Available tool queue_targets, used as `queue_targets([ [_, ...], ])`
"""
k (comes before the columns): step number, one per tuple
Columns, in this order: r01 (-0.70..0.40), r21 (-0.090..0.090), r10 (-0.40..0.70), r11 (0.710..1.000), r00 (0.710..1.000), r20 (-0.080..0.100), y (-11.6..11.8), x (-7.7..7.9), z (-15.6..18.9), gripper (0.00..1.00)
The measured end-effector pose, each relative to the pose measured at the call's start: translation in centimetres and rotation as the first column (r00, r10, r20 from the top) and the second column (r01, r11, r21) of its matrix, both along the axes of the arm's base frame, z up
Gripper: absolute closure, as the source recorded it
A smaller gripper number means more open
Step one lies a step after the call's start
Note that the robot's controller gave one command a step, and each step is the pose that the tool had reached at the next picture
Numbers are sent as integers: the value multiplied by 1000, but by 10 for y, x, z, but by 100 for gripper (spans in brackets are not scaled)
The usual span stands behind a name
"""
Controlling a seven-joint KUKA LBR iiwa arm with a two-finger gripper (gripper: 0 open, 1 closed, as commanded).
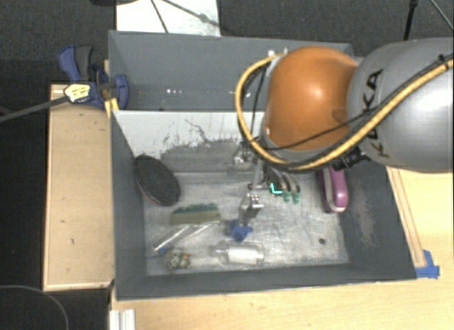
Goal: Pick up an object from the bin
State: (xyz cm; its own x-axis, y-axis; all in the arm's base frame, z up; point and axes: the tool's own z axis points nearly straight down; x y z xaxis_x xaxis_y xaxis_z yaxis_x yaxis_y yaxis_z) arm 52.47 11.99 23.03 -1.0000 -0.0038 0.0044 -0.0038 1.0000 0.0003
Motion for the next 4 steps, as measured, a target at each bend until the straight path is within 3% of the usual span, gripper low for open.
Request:
queue_targets([
  [1, -184, 2, 184, 983, 983, 11, -24, -8, -138, 0],
  [2, -185, 0, 185, 983, 982, 31, -28, -2, -139, 0],
  [3, -180, 1, 180, 984, 984, 8, -30, -10, -147, 100],
  [4, -294, -5, 294, 956, 956, 16, -93, 28, -10, 100],
])
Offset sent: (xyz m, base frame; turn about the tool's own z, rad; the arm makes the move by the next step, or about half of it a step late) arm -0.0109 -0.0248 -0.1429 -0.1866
